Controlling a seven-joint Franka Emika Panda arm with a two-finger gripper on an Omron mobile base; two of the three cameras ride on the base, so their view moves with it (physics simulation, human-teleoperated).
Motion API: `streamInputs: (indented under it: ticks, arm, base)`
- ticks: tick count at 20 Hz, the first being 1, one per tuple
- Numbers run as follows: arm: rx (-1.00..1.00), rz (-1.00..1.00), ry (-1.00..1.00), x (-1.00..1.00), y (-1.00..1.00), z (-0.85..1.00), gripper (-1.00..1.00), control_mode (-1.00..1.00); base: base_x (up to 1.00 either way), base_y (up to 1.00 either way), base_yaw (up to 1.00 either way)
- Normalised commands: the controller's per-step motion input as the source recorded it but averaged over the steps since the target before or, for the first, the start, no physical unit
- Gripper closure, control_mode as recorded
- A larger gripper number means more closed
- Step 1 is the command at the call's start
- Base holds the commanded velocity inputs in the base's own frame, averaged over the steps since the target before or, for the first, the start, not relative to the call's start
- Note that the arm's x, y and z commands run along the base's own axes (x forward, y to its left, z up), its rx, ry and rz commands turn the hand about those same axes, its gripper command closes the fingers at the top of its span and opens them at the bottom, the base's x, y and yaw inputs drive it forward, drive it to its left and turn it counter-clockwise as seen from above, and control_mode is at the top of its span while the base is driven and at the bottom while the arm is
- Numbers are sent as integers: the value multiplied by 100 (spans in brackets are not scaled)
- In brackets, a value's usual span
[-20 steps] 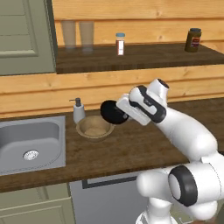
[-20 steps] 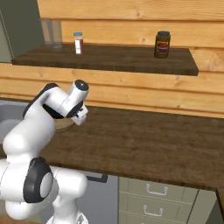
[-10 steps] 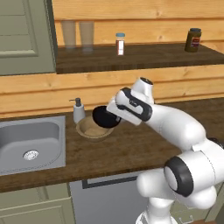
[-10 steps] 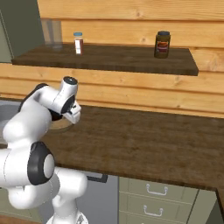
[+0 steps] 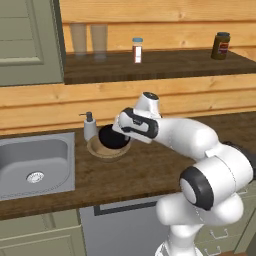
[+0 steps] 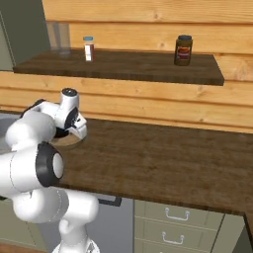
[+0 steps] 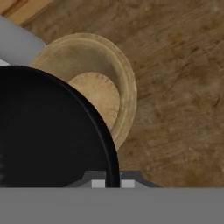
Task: Pick up the bowls on the counter and stack them on top of one another in the open cabinet. Place the smaller bowl on top of the larger bowl.
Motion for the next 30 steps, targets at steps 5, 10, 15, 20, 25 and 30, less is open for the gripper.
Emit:
streamInputs:
  ticks: [5,10,15,20,25,30]
  arm:
    - [-7,0,0,43,24,-10,100,-100]
    - [-11,-2,0,22,12,-32,100,-100]
    - [-11,-2,2,0,2,-47,100,-100]
    - [-6,-1,0,15,0,-18,100,-100]
    - [0,-1,0,22,0,-6,100,-100]
    - [0,-1,0,16,0,-1,100,-100]
  base:
    - [0,0,0]
    - [0,0,0]
    - [0,0,0]
    - [0,0,0]
    - [0,0,0]
    - [0,0,0]
